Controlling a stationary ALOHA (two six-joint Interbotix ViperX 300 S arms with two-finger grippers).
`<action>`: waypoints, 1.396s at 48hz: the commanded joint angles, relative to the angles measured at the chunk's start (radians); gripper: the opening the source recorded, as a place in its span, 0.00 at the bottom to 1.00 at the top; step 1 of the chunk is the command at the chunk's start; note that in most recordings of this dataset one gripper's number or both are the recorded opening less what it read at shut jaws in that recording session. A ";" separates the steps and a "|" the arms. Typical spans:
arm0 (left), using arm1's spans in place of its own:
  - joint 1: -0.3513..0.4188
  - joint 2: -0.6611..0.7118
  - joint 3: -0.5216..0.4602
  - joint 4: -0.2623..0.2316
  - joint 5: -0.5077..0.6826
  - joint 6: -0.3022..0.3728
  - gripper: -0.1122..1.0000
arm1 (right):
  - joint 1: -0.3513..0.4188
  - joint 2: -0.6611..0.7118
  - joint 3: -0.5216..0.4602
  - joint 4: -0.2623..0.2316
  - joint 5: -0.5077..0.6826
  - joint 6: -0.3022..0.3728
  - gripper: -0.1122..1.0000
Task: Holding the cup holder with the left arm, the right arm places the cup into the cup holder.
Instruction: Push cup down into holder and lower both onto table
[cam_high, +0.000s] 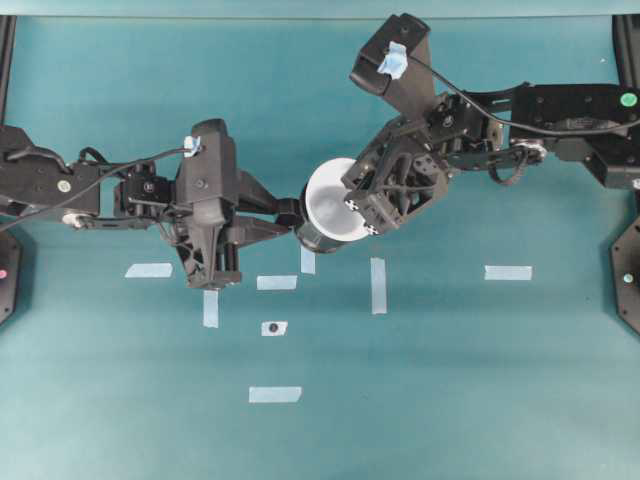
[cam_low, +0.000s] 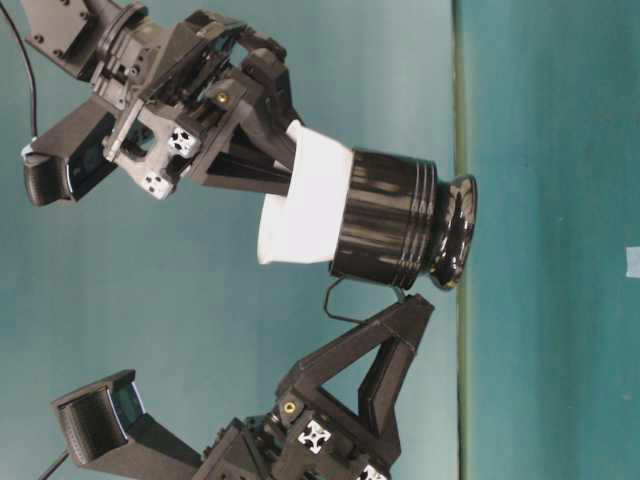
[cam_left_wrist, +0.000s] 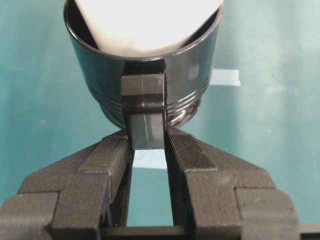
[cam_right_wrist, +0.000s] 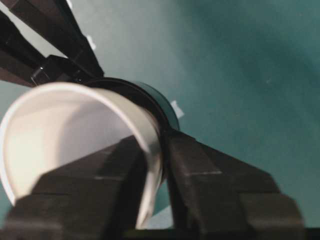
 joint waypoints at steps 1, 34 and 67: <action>-0.009 -0.006 -0.008 0.005 -0.014 0.000 0.31 | -0.003 -0.023 -0.029 -0.005 -0.003 0.006 0.47; -0.026 0.018 0.124 0.005 -0.290 -0.008 0.31 | -0.005 -0.103 -0.044 -0.041 0.037 0.006 0.84; -0.028 0.184 0.103 0.005 -0.416 -0.014 0.31 | 0.008 -0.121 0.020 -0.054 0.048 0.008 0.84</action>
